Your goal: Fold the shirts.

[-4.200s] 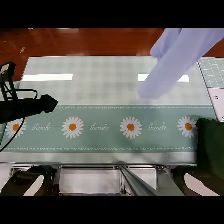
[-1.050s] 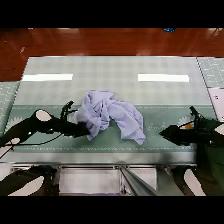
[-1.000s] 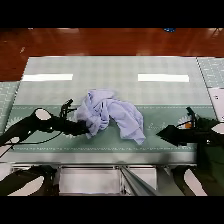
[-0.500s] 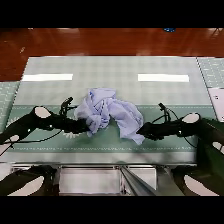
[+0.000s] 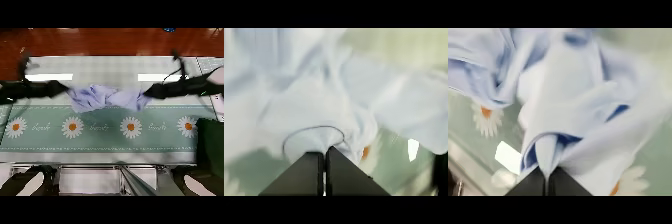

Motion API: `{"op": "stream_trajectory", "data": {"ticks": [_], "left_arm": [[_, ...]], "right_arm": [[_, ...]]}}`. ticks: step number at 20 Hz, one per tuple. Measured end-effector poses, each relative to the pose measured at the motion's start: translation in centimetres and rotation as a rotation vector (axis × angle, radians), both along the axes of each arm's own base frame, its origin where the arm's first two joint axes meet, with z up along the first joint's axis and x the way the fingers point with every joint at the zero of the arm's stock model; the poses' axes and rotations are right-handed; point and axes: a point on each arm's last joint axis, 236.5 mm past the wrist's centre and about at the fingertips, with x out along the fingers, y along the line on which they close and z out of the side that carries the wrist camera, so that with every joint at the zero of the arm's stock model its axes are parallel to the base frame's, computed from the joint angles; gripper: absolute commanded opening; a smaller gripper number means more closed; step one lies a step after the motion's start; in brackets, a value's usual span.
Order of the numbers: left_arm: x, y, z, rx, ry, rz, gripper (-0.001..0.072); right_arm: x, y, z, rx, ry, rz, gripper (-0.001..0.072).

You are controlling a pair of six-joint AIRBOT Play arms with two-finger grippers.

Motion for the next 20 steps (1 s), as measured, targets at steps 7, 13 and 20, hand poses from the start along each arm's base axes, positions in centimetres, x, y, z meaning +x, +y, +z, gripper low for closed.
{"op": "stream_trajectory", "data": {"ticks": [7,13,20], "left_arm": [[-4.2,7.7,31.0,0.122,-0.746,0.268,0.0016],[-12.8,7.2,39.7,0.330,-1.005,0.393,0.0016],[-17.2,8.2,37.5,0.478,-0.930,0.428,0.0016]], "right_arm": [[-2.9,-5.1,25.6,-0.124,-0.592,-0.072,0.0033],[-11.8,-9.8,31.4,-0.331,-0.774,-0.238,0.0033],[-17.4,-13.2,23.2,-0.457,-0.475,-0.312,0.0033]]}}
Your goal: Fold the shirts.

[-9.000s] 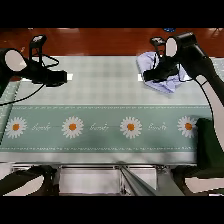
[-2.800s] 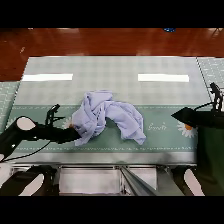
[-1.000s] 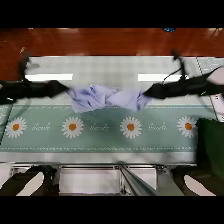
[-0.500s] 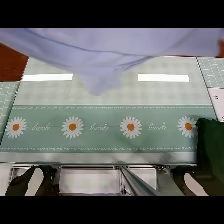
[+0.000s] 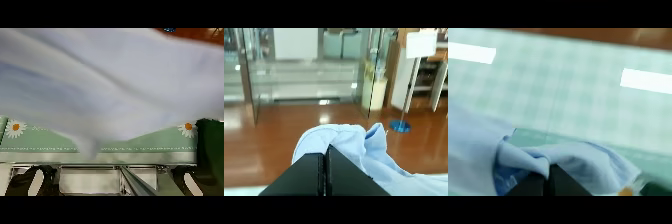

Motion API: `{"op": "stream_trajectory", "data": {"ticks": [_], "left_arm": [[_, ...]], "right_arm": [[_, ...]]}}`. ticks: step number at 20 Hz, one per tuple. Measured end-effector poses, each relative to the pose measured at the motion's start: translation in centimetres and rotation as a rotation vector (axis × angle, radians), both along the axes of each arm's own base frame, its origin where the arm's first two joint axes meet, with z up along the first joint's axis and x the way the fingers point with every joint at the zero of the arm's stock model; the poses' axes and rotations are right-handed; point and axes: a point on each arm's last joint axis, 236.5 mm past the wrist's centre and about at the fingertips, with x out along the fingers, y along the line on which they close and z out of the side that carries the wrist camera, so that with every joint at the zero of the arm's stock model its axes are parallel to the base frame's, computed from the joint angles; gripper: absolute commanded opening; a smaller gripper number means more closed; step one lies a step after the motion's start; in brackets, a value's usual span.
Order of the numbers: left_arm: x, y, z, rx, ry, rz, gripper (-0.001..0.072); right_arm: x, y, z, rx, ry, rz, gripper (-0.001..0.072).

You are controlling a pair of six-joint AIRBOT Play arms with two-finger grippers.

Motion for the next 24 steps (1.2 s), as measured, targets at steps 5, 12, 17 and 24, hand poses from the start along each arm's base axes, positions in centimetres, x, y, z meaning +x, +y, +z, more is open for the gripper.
{"op": "stream_trajectory", "data": {"ticks": [5,12,17,24], "left_arm": [[3.6,0.7,-9.5,-0.044,0.311,-0.018,0.0016],[16.2,0.0,-29.7,-0.313,0.747,-0.113,0.0016],[24.0,-1.6,-40.1,-0.425,0.935,-0.131,0.0209],[24.9,-1.7,-48.0,-0.452,1.230,-0.162,0.0506]], "right_arm": [[1.3,0.9,-11.3,0.075,0.290,-0.003,0.0033],[9.7,0.7,-26.7,0.148,0.558,-0.065,0.0034],[19.1,0.7,-34.4,0.220,0.641,-0.127,0.0162],[31.2,-0.5,-33.2,0.566,0.569,-0.207,0.0414]]}}
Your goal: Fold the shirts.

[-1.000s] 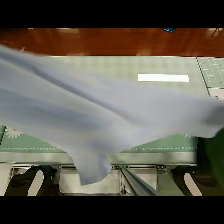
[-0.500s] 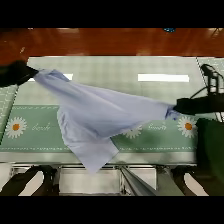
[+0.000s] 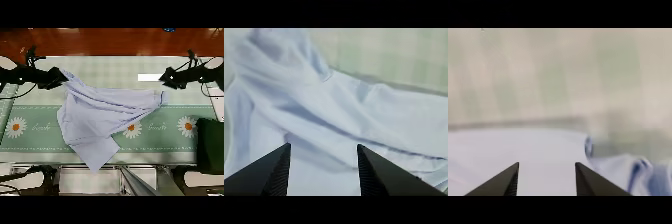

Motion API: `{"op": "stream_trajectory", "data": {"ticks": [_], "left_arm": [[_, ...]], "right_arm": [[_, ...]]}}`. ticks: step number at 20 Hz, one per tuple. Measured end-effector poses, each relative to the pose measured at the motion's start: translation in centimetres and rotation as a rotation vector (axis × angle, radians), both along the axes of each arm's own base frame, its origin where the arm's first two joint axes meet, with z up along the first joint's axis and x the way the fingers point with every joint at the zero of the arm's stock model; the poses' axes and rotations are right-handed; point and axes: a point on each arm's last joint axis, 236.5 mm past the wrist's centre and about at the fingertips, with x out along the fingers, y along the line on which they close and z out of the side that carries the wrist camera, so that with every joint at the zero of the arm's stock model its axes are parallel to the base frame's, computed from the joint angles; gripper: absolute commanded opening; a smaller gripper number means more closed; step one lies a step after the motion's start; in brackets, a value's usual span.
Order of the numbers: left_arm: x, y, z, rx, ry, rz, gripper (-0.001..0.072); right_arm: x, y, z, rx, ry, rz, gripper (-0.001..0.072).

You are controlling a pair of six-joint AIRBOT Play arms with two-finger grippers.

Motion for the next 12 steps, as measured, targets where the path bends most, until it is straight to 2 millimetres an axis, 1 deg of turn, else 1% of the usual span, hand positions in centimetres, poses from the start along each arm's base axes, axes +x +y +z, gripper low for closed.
{"op": "stream_trajectory", "data": {"ticks": [1,2,3,4,5,6,7,8,10,12], "left_arm": [[-0.7,1.1,-0.2,0.002,0.035,0.005,0.0506],[-1.8,2.5,-0.4,0.009,0.070,0.013,0.0506],[-2.9,3.8,-0.5,0.009,0.096,0.031,0.0506],[-4.2,5.1,-0.7,0.015,0.116,0.053,0.0506],[-5.9,5.8,-1.1,0.010,0.145,0.064,0.0506],[-7.9,6.2,-1.8,0.003,0.175,0.078,0.0506],[-9.7,6.4,-2.6,-0.005,0.199,0.099,0.0506],[-11.7,6.6,-3.8,-0.009,0.232,0.119,0.0506],[-15.5,5.9,-6.0,-0.033,0.299,0.146,0.0506],[-18.5,4.9,-7.8,-0.066,0.357,0.164,0.0506]], "right_arm": [[1.0,-1.6,1.4,0.023,-0.031,-0.030,0.0414],[1.3,-3.5,2.7,0.037,-0.050,-0.054,0.0413],[0.9,-5.5,3.5,0.034,-0.055,-0.068,0.0413],[0.2,-7.5,3.8,0.015,-0.048,-0.080,0.0413],[-1.0,-9.4,3.4,-0.014,-0.021,-0.090,0.0413],[-2.7,-11.2,2.6,-0.044,0.021,-0.102,0.0413],[-4.4,-12.5,1.6,-0.062,0.061,-0.113,0.0413],[-6.2,-13.4,0.4,-0.070,0.102,-0.123,0.0412],[-9.2,-14.1,-2.0,-0.067,0.157,-0.142,0.0412],[-11.3,-13.6,-3.9,-0.050,0.190,-0.137,0.0408]]}}
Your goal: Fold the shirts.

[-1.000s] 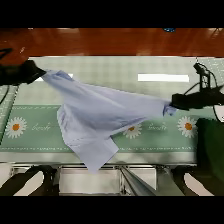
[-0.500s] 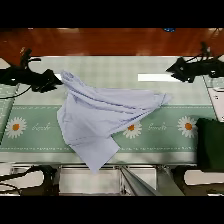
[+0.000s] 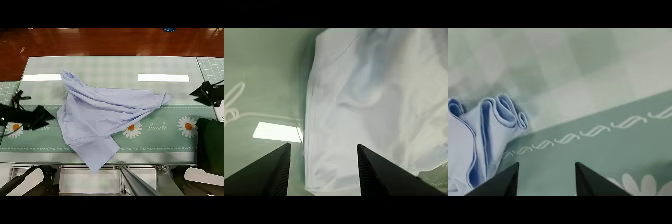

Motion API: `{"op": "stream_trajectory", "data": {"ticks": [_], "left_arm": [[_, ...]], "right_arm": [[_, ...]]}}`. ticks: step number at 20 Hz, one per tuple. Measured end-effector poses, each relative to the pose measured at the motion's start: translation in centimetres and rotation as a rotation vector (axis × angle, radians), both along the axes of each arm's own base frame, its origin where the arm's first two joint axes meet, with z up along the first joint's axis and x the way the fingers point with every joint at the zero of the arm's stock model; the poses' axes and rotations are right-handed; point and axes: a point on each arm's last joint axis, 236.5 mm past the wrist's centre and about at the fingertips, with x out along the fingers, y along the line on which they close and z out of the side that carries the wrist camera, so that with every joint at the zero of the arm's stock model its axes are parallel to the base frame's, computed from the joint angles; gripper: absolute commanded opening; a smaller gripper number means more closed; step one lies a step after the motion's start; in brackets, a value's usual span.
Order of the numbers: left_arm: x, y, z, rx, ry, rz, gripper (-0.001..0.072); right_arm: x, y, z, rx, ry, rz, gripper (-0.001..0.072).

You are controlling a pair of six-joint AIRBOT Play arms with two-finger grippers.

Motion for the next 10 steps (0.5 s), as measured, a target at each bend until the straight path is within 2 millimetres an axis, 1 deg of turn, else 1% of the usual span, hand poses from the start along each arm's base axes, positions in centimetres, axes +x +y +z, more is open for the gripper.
{"op": "stream_trajectory", "data": {"ticks": [2,5,7,9,10], "left_arm": [[-2.0,-1.0,-1.4,-0.029,0.045,0.018,0.0506],[-4.4,-2.7,-2.9,-0.072,0.111,0.011,0.0506],[-5.4,-4.1,-3.6,-0.093,0.151,-0.011,0.0505],[-5.9,-5.9,-4.1,-0.116,0.178,-0.044,0.0502],[-6.0,-6.8,-4.4,-0.119,0.184,-0.064,0.0386]], "right_arm": [[-1.2,0.9,-1.2,0.031,0.009,0.006,0.0408],[-1.8,1.7,-1.8,0.063,0.000,0.012,0.0408],[-1.8,2.0,-1.9,0.077,-0.011,0.010,0.0408],[-1.7,2.2,-1.9,0.086,-0.020,0.009,0.0408],[-1.6,2.2,-1.9,0.088,-0.026,0.005,0.0408]]}}
